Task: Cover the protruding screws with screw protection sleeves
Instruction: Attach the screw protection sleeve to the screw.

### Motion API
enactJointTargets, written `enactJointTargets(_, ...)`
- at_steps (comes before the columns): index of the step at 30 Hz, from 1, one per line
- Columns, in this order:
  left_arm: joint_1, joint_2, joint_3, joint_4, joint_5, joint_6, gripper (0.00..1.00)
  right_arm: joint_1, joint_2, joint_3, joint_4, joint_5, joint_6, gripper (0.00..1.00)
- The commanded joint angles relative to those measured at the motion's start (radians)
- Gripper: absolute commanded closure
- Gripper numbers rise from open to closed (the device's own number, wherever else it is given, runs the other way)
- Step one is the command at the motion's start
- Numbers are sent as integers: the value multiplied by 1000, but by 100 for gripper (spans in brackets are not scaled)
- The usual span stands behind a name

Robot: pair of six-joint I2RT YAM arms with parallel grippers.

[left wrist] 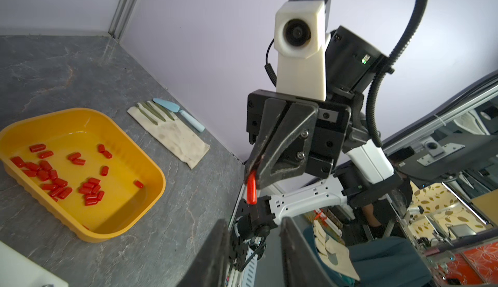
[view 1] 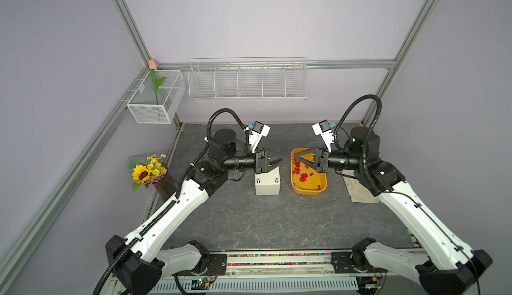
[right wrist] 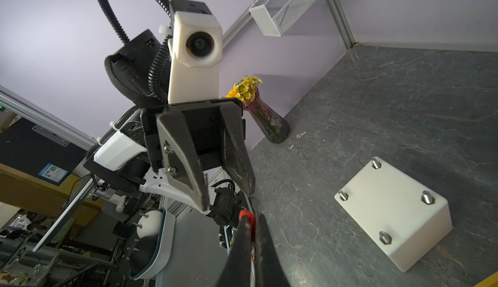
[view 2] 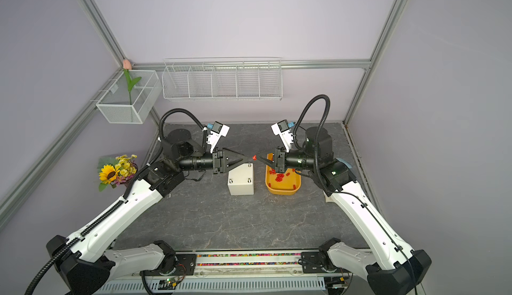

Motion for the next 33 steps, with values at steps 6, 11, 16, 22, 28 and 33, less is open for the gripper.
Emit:
enactJointTargets(6,-16,-29,-111,269,-167,-182,55,16,-69,-96,205,134,181,93)
enactJointTargets(11,-60,-27,-117,310,-218,-178,55,37,-68,-123,236,177,203,93)
enactJointTargets(16,-70,-15,-124,378,-210,-212,55,58,-59,-138,278,180,224,93)
enactJointTargets(22,-73,1,-113,373,-205,-211,50,63,-68,-154,338,166,251,93)
enactJointTargets(28,-87,24,-97,374,-193,-208,56,65,-65,-159,360,161,266,93)
enactJointTargets(33,-90,37,-82,389,-167,-208,76,66,-63,-163,362,167,265,94)
